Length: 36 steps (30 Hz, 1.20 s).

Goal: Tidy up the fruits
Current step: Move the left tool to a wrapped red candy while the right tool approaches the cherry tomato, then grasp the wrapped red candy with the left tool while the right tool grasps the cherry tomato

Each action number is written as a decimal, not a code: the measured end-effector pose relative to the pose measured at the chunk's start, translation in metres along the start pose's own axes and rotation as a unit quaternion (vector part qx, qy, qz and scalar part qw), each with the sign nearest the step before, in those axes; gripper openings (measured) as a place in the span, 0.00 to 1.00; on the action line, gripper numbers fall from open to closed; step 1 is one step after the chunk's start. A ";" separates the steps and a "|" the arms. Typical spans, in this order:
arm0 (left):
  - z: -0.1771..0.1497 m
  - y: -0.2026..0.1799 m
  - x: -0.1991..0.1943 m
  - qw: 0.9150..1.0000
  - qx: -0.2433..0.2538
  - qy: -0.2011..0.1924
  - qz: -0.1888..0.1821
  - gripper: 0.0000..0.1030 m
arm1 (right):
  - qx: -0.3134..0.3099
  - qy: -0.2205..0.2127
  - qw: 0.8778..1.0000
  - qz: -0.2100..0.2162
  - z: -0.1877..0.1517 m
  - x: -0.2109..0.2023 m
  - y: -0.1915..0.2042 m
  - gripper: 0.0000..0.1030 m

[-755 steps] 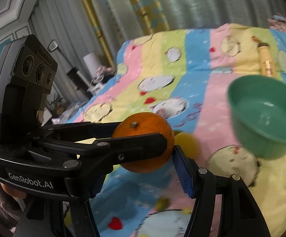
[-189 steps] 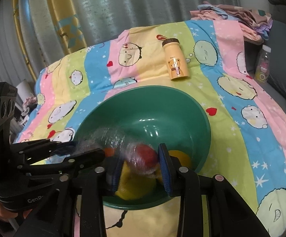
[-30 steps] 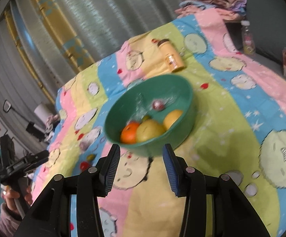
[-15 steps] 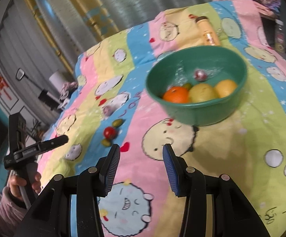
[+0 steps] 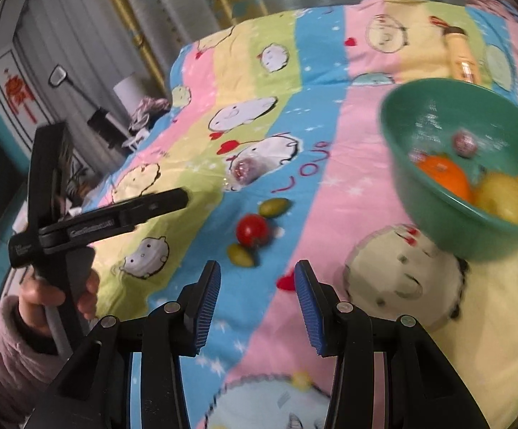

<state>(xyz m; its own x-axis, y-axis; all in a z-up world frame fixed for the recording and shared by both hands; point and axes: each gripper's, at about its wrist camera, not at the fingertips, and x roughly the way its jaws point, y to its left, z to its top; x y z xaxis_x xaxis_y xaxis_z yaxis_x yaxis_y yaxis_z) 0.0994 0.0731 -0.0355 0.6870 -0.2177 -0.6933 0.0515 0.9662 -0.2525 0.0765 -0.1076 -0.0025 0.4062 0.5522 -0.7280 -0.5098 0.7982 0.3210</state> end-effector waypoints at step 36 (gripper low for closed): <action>0.024 -0.001 0.021 0.999 -0.002 -0.010 -0.046 0.29 | 0.008 -0.005 1.000 0.010 0.024 0.033 -0.001 0.32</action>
<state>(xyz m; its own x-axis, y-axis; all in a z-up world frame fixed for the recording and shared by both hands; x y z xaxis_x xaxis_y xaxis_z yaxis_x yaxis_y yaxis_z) 0.1310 0.0704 -0.0338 0.6935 -0.3030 -0.6537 0.1127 0.9417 -0.3170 0.1086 -0.0843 -0.0118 0.4037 0.5706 -0.7152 -0.5053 0.7907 0.3457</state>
